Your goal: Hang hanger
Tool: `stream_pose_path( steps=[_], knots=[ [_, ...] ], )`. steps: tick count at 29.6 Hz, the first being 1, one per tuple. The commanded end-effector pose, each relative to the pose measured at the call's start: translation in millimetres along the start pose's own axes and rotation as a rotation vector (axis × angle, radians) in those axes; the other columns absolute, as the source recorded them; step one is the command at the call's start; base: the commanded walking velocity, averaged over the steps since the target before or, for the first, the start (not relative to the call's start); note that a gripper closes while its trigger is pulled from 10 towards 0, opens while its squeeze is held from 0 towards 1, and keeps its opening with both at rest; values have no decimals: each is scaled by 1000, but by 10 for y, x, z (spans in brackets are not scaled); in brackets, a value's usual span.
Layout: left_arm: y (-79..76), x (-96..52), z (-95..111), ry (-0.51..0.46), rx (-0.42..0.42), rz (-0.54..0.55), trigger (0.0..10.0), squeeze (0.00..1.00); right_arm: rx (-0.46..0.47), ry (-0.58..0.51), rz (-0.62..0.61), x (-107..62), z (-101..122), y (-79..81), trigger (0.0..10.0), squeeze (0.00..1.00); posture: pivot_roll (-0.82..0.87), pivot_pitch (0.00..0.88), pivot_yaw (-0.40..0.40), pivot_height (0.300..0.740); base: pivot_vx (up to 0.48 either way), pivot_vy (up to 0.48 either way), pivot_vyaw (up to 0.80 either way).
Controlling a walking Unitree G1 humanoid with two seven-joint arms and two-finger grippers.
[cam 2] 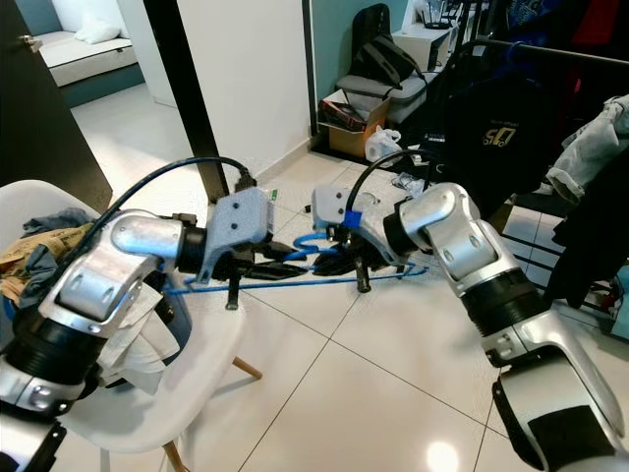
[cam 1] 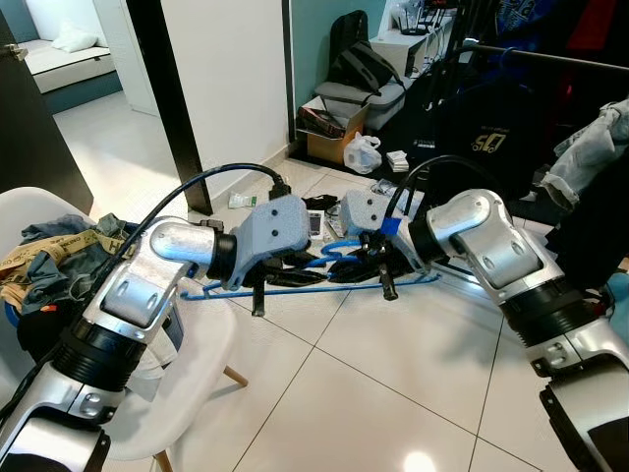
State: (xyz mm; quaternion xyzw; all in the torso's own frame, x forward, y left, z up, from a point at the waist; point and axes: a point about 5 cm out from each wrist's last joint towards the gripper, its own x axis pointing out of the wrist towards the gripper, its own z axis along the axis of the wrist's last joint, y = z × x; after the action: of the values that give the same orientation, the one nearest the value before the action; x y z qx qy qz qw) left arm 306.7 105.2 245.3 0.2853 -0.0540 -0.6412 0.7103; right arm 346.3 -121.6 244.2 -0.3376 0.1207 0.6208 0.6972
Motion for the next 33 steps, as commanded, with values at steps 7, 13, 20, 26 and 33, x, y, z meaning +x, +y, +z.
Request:
stream_pose_path(
  steps=[7, 13, 20, 26, 33],
  knots=[
    [-137, 14, -79, -9, -77, -120, 10000, 1000, 23, -125, -59, -66, 113, -54, 0, 0, -62, 0, 12, 740, 0, 0, 0],
    [-19, -143, -158, 8, -108, -49, 10000, 1000, 56, -111, -82, -85, 21, -64, 0, 0, -59, 0, 11, 740, 0, 0, 0],
    [184, -435, -258, -1, -153, 138, 10000, 1000, 140, -40, -132, -138, -265, -49, 0, 0, -58, 0, 14, 740, 0, 0, 0],
    [294, -727, -391, -21, -207, 332, 10000, 1000, 228, 57, -161, -202, -619, 53, 0, 0, -60, 0, 16, 740, 0, 0, 0],
    [274, -808, -470, -66, -256, 410, 10000, 1000, 288, 123, -179, -240, -844, 147, 0, 0, -61, 0, 17, 740, 0, 0, 0]
  ],
)
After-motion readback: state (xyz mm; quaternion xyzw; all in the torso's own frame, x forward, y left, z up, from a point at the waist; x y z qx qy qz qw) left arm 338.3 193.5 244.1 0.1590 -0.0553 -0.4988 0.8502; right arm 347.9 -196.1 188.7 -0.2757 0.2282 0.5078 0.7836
